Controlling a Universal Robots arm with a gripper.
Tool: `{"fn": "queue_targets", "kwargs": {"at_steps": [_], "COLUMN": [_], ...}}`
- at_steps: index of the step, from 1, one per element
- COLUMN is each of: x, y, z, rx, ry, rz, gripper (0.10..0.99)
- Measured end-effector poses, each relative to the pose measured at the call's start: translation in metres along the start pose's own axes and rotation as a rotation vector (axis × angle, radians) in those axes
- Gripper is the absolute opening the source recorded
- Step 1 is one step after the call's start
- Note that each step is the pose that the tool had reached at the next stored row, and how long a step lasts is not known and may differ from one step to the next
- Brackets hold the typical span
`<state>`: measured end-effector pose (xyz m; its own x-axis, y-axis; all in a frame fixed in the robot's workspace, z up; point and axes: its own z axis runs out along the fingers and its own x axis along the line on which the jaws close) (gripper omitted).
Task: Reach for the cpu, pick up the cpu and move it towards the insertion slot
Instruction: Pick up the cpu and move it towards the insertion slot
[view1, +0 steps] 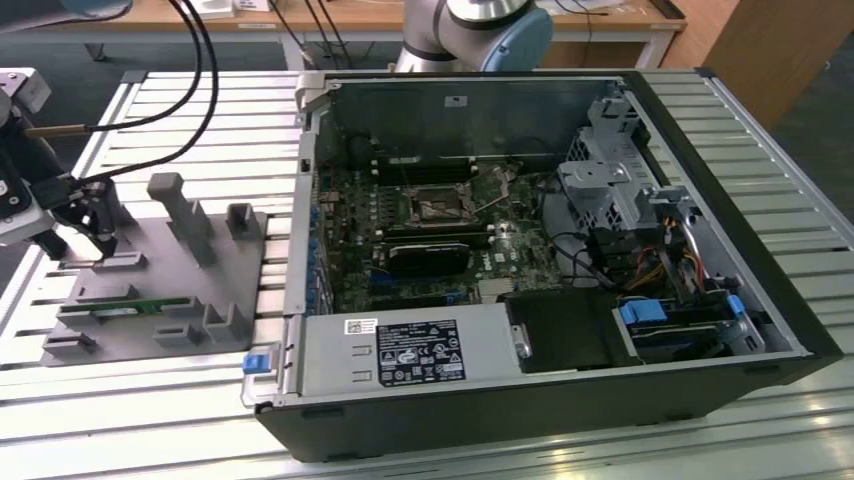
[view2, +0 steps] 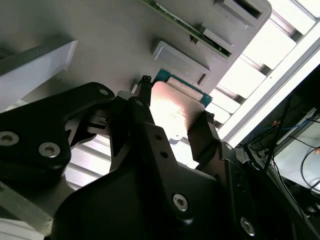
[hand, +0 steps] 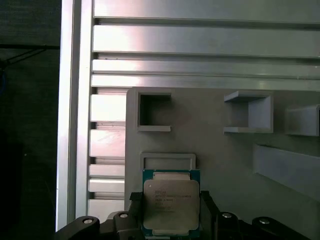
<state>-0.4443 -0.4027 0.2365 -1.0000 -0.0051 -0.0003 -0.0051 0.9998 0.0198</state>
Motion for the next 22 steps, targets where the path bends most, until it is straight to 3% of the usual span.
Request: {"fn": "queue_targets", "kwargs": {"at_steps": [22], "x": [0.0000], "y": [0.0026], "z": [-0.0269], "rx": [0.014], "ry": [0.0001], "rz": [0.000], "gripper": [0.541]}}
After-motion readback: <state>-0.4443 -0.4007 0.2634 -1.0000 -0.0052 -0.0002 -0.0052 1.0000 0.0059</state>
